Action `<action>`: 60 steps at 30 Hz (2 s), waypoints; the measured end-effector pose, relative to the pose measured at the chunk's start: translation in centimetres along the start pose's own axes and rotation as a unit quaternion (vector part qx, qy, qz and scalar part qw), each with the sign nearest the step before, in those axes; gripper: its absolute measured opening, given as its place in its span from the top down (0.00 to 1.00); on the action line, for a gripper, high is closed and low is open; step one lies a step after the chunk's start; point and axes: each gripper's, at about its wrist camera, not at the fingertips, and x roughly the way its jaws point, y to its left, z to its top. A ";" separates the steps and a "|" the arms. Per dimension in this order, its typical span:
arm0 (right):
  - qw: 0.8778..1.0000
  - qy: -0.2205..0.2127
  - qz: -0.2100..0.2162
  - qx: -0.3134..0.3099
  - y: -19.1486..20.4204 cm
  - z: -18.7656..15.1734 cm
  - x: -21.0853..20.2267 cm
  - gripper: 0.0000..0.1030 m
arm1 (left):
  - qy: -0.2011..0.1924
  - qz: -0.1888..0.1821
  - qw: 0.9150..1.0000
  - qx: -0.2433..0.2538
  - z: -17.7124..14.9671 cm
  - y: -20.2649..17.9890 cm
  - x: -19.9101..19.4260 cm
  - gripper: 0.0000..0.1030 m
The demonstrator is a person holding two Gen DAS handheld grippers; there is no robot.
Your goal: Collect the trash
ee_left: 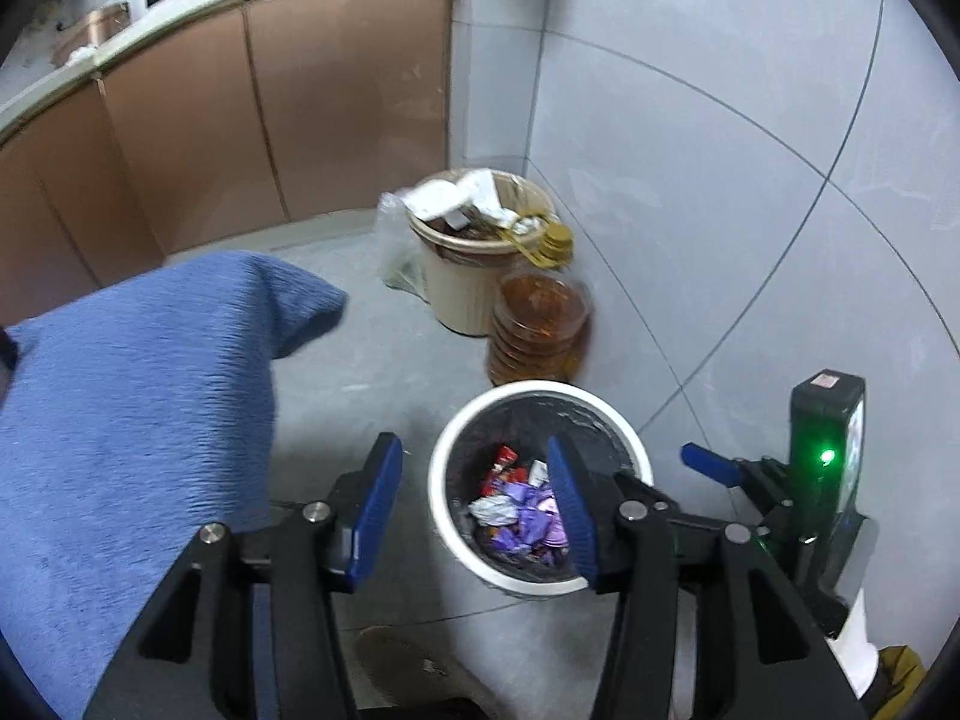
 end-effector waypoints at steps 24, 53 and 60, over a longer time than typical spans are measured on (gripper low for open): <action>0.971 -0.106 0.122 -0.177 19.0 1.3 -13.2 0.21 | -0.197 0.284 0.929 -0.132 -9.3 13.8 -21.5 0.27; 0.928 -0.208 0.138 -0.277 34.3 -2.2 -23.4 0.00 | -0.247 0.410 0.832 -0.281 -24.3 23.8 -35.1 0.08; 0.928 -0.204 0.138 -0.280 35.1 -2.7 -23.0 0.00 | -0.246 0.414 0.829 -0.286 -25.2 24.3 -35.6 0.06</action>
